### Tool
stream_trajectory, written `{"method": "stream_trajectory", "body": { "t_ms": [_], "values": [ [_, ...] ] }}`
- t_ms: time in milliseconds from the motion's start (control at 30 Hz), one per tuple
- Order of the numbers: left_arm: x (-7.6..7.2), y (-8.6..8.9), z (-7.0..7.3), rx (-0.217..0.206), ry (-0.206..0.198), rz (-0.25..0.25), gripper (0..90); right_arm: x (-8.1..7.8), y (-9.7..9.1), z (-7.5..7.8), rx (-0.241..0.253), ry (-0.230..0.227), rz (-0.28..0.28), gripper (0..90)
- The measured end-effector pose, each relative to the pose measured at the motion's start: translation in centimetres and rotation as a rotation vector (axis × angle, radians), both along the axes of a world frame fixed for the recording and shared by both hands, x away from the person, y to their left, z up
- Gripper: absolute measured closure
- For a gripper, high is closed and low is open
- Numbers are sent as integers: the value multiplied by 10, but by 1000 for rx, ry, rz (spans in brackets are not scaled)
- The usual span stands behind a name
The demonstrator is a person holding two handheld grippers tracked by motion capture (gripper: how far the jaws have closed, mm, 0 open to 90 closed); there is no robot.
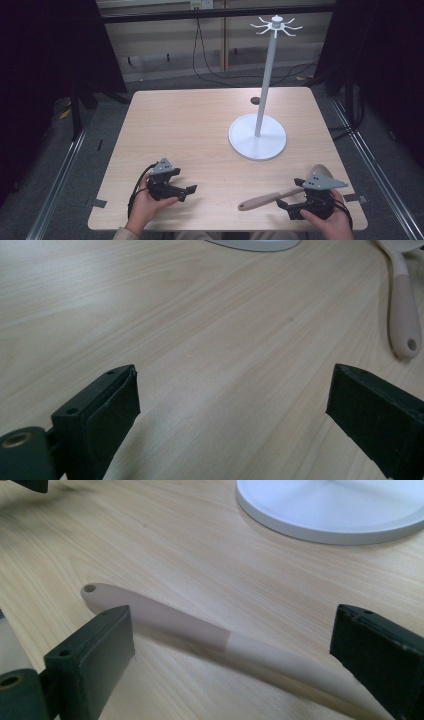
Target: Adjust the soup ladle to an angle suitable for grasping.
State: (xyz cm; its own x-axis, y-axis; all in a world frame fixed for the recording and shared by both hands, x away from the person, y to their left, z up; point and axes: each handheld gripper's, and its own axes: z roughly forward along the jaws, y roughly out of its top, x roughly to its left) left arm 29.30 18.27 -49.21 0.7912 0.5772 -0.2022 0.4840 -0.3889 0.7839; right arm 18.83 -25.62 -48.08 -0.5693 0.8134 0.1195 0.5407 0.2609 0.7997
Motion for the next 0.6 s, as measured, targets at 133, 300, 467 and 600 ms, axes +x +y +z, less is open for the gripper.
{"method": "stream_trajectory", "body": {
  "t_ms": [133, 300, 467, 600],
  "values": [
    [0, 0, 2, -10, -15, 4, 66, 0, -1, -1, -6, 0, 1, 44],
    [-1, -2, 2, -14, -21, 0, 66, -1, 2, -1, -12, 1, 13, 69],
    [0, 2, 3, -13, -20, 22, 67, -2, 4, -2, -21, -1, 32, 164],
    [1, 4, 2, -18, -20, 35, 69, -5, 7, -3, -28, 6, 65, 347]
  ]
}}
